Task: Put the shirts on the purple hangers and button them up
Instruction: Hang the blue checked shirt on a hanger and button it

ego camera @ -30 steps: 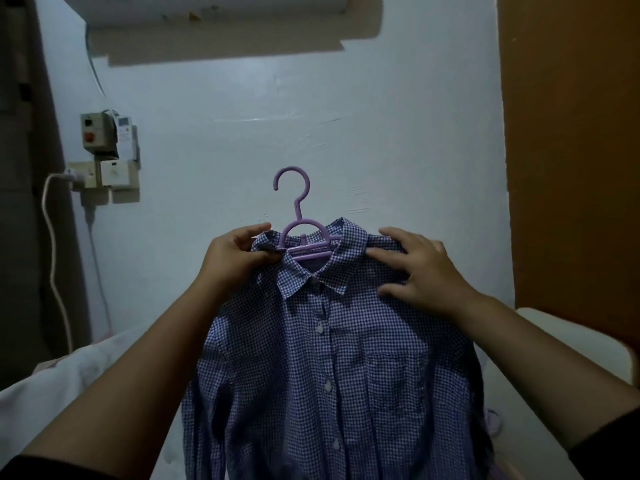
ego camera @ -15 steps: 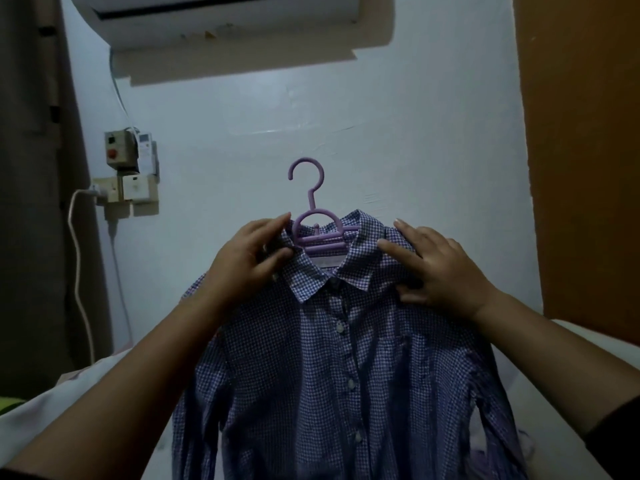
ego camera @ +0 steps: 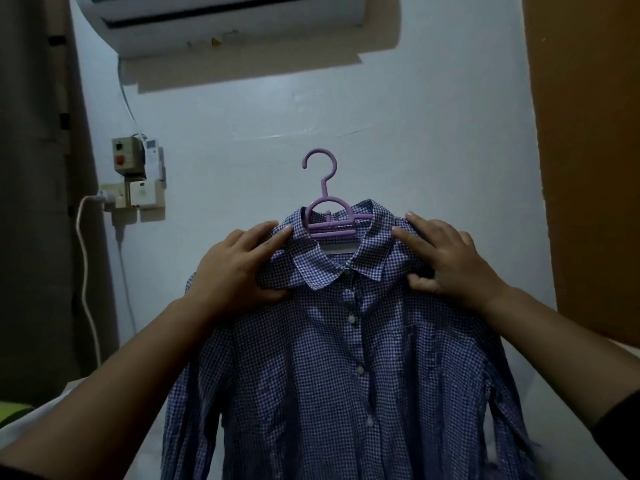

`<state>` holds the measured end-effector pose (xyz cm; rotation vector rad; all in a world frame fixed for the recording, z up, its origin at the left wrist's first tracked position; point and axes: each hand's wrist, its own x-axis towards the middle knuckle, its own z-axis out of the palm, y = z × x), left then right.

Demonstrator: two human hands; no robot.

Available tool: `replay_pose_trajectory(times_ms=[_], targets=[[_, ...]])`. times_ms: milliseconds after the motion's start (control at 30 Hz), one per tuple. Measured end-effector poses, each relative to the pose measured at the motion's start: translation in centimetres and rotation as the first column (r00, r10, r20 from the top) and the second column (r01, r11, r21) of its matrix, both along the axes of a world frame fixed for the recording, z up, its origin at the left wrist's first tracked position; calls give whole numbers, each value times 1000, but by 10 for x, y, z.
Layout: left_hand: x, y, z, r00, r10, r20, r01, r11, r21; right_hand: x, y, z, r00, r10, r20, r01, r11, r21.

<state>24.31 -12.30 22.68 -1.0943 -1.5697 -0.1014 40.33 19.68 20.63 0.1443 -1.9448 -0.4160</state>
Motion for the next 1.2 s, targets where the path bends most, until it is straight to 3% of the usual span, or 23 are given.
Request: replay_pose_trajectory(times_ms=[267, 400, 833, 1033, 1200], targets=[[-5, -31, -10, 976, 141, 165, -140, 990, -17, -36, -14, -6, 996, 64, 58, -64, 998, -13], [-9, -42, -12, 955, 249, 160, -251, 968, -9, -59, -24, -9, 991, 114, 75, -112, 993, -32], [-24, -92, -16, 913, 394, 103, -397, 918, 15, -141, -67, -13, 955, 268, 127, -255, 961, -110], [-42, -118, -36, 836, 521, 173, -534, 844, 40, -189, -103, -29, 943, 201, 266, -125, 953, -275], [-64, -142, -57, 718, 609, 337, -651, 759, 14, -229, -152, -56, 887, 275, 370, -124, 915, -383]])
